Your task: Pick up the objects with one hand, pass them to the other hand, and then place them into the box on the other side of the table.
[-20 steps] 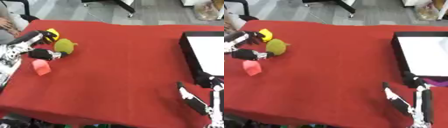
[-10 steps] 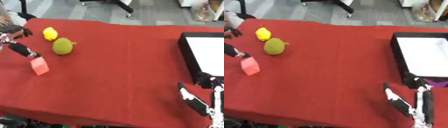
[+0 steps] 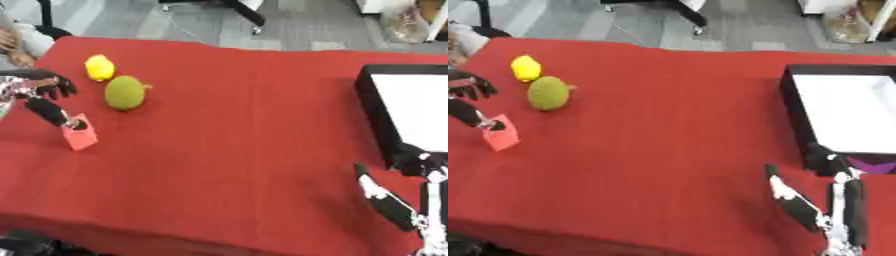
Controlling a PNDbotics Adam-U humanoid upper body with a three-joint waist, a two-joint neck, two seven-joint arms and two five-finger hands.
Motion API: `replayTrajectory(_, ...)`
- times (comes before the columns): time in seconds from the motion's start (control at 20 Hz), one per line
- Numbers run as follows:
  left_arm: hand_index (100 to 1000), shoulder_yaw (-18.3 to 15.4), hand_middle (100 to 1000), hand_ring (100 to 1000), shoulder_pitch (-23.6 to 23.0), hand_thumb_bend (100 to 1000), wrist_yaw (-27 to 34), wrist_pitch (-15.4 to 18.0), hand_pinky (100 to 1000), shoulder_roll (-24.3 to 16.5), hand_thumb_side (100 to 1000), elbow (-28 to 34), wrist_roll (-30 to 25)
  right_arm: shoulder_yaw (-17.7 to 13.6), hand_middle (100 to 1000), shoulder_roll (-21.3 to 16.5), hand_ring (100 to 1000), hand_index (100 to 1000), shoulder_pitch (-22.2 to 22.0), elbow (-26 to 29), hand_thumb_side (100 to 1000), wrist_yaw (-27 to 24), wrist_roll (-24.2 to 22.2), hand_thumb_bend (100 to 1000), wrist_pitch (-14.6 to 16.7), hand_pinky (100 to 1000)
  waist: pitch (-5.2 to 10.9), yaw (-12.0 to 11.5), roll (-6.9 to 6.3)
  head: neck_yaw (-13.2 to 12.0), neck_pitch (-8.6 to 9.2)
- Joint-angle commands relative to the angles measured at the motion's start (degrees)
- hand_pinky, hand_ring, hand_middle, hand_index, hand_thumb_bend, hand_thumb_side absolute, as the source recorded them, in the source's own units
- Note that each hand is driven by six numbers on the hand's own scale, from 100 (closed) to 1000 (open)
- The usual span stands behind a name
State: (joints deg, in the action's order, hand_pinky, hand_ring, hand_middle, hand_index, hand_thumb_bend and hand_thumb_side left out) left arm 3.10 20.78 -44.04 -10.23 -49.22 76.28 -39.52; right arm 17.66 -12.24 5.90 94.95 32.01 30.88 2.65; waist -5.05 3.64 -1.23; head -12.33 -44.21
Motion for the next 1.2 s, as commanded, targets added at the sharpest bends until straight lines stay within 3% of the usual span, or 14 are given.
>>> replayTrajectory(0.05,879,-0.46,762,773,0.18,525,-0.55,-0.55,840,-0.87,389,-0.54,-0.01,-0.14,551,-0.22,560,754,0.61,0.65,378,-0.10,-0.09,538,0.19,557,0.59,0.00,0.01,-0.17,0.10)
replayTrajectory(0.5,843,0.52,718,739,-1.35,462,-1.31,-0.43,826,1.59,345,-3.54,1.57,-0.17,551,-0.12,560,754,0.61,0.77,377,-0.21,-0.17,538,0.11,557,0.54,0.02,0.28,-0.68,0.10)
replayTrajectory(0.75,758,-0.31,621,661,-1.89,332,-2.36,-1.14,782,1.79,238,-3.51,4.44,-0.19,551,-0.11,560,754,0.57,0.76,377,-0.24,-0.20,538,0.10,557,0.55,-0.09,0.34,-0.72,0.10)
replayTrajectory(0.9,677,-1.20,543,594,-2.21,265,-1.80,-1.65,750,1.46,176,-2.32,6.61,-0.20,551,-0.12,560,754,0.55,0.76,377,-0.24,-0.20,538,0.08,557,0.57,-0.20,0.35,-0.67,0.10)
replayTrajectory(1.2,633,-4.30,511,571,-2.71,169,2.05,-2.14,741,1.11,172,4.68,10.79,-0.14,551,-0.17,560,754,0.50,0.86,377,-0.29,-0.22,539,0.09,557,0.66,-0.49,0.38,-0.45,0.10)
